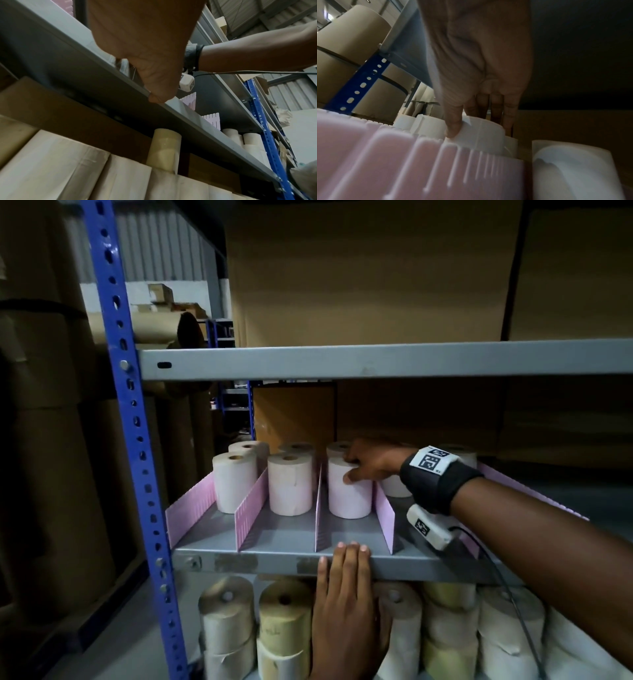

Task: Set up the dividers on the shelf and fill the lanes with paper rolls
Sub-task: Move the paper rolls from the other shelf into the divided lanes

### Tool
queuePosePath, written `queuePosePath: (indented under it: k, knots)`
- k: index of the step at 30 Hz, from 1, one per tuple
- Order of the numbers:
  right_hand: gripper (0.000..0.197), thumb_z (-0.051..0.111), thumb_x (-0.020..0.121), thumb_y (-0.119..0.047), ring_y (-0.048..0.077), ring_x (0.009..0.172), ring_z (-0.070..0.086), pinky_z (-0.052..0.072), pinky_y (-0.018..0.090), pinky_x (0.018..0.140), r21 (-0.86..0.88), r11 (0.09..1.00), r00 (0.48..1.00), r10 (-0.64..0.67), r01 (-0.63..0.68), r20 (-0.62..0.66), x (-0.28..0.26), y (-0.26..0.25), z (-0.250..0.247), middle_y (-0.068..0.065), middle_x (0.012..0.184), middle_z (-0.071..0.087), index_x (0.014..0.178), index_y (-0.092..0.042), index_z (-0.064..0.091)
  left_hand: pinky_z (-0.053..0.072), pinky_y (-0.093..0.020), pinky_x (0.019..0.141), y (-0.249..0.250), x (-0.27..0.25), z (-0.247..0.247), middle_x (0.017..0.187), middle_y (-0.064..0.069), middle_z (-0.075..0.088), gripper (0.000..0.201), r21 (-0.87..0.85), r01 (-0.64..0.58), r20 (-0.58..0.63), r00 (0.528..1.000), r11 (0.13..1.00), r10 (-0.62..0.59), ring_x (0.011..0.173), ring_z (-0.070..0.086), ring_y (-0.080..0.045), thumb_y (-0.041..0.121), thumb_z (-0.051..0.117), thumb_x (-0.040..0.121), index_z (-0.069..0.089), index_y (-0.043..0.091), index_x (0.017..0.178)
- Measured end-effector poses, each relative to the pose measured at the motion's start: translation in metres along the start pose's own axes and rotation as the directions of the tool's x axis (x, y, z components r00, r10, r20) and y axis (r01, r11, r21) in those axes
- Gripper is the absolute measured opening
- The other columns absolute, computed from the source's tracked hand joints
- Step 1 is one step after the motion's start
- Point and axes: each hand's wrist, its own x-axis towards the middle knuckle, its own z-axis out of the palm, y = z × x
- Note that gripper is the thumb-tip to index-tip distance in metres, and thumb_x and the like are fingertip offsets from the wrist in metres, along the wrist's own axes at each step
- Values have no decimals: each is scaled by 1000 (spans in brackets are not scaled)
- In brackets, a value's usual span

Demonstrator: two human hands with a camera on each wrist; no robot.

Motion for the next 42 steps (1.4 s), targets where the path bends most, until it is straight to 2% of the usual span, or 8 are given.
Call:
queuePosePath:
  k: [10, 15, 20, 26, 31, 33, 37, 42]
  knots:
    - [37, 65, 87, -46, 20, 75, 45, 25, 26, 52, -20, 1000, 999, -15, 15, -43, 5, 6, 4, -8, 70, 41, 71, -19, 47, 30, -46, 112, 2, -1, -5, 140, -14, 60, 74, -40, -3, 65, 998, 999, 5, 135, 54, -33, 41, 58, 73, 61, 1, 135]
    - [42, 66, 86, -49, 24, 91, 57, 38, 28, 70, 13, 1000, 999, 19, -19, -35, 6, 5, 5, 5, 107, 63, 102, -10, 65, 27, -43, 112, 6, 0, -9, 141, -14, 60, 77, -69, 17, 85, 996, 997, -11, 134, 55, -34, 43, 57, 71, 61, 2, 136]
    - [39, 67, 87, -46, 22, 79, 48, 32, 26, 64, 17, 999, 998, 51, -51, -26, 0, -3, -1, 7, 93, 55, 72, -16, 47, 29, -45, 112, 5, -3, -12, 147, -15, 53, 80, -132, 20, 109, 994, 991, -6, 141, 46, -36, 45, 56, 75, 54, 0, 141]
    - [32, 58, 96, -40, 25, 97, 56, 41, 17, 68, 88, 996, 1000, 20, -20, -3, -24, -9, -19, 11, 111, 58, 112, -12, 62, 30, -50, 121, -10, -3, -19, 156, -11, 42, 80, -256, -15, 114, 992, 967, 45, 149, 32, -30, 30, 67, 78, 43, 5, 150]
    - [42, 60, 88, -53, 24, 95, 65, 54, 35, 83, 78, 997, 994, 25, -17, -109, -77, 0, -40, 6, 109, 71, 107, -17, 69, 4, -18, 124, -21, 1, -39, 165, 3, 23, 69, -438, 32, 224, 972, 899, 75, 156, 8, -11, 31, 60, 94, 34, 16, 156]
    - [44, 60, 87, -54, 20, 100, 66, 55, 38, 87, 92, 995, 983, -24, 42, -185, -109, 4, -40, 2, 113, 71, 111, -18, 70, 8, -12, 121, -22, -1, -50, 162, 3, 32, 62, -507, 101, 242, 970, 856, 29, 154, 17, -10, 29, 63, 95, 41, 16, 151]
    - [54, 57, 83, -62, 12, 108, 64, 50, 28, 88, 188, 977, 949, -35, 98, -314, -184, 5, -21, -5, 121, 69, 118, -23, 69, 39, -30, 113, -12, -16, -74, 145, 3, 56, 52, -569, 168, 197, 978, 805, -65, 135, 50, -11, 27, 67, 94, 52, 19, 143]
    - [49, 59, 79, -65, -16, 87, 58, 42, 4, 73, 416, 906, 901, 120, 72, -418, -280, -2, 26, -17, 108, 71, 112, -31, 71, 51, -34, 100, 29, -37, -103, 127, 4, 67, 42, -709, 154, 120, 988, 688, -98, 116, 64, -11, 20, 69, 90, 64, 13, 131]
